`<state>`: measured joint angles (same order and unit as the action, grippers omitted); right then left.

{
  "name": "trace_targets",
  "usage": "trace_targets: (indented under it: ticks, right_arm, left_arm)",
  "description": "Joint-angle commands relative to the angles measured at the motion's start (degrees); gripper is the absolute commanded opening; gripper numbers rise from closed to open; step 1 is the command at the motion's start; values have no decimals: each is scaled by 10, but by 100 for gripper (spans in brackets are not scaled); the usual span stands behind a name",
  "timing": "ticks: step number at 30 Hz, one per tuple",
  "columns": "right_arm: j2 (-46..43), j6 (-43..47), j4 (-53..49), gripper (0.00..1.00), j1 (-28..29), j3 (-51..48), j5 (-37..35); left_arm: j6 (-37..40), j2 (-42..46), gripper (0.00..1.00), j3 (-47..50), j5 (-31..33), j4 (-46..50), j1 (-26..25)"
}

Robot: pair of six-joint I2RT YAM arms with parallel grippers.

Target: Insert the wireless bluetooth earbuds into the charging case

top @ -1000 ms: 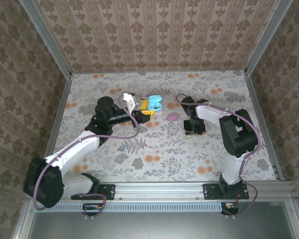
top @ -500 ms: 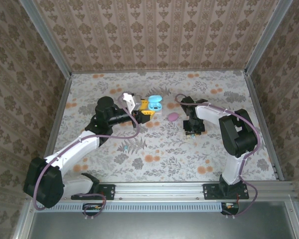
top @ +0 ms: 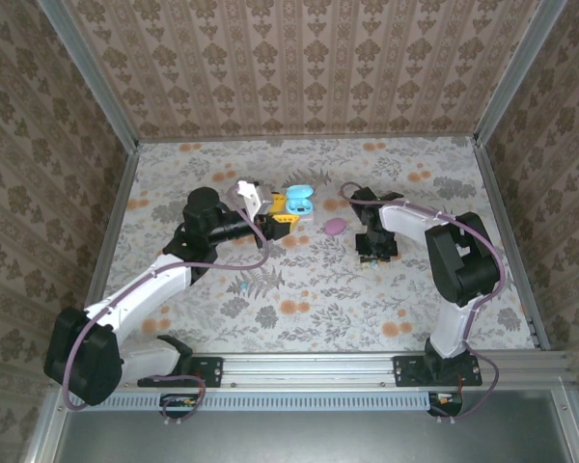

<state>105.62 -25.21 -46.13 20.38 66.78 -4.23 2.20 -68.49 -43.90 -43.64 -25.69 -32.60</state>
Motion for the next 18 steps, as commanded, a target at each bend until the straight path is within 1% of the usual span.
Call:
trace_targets:
  ticks: [1,3,5,9,14,18]
  right_arm:
    - [-18,11,-21,30,-7,-12,1]
    - [-17,12,-18,27,-8,-14,8]
    - [-18,12,-15,28,-8,-16,8]
    - [-19,13,-5,25,-9,-20,10]
    - [-18,12,11,24,-12,-27,19]
    - [-49,11,16,24,-12,-30,39]
  left_arm:
    - [9,9,40,-8,-5,-7,-2]
    - [8,9,40,-7,-4,-8,-2]
    - [8,9,40,-7,-4,-6,-2]
    - [9,10,39,-7,-2,-6,-2]
    - [7,5,39,-10,-6,-8,-3]
    - [6,1,39,-10,-5,-8,-3]
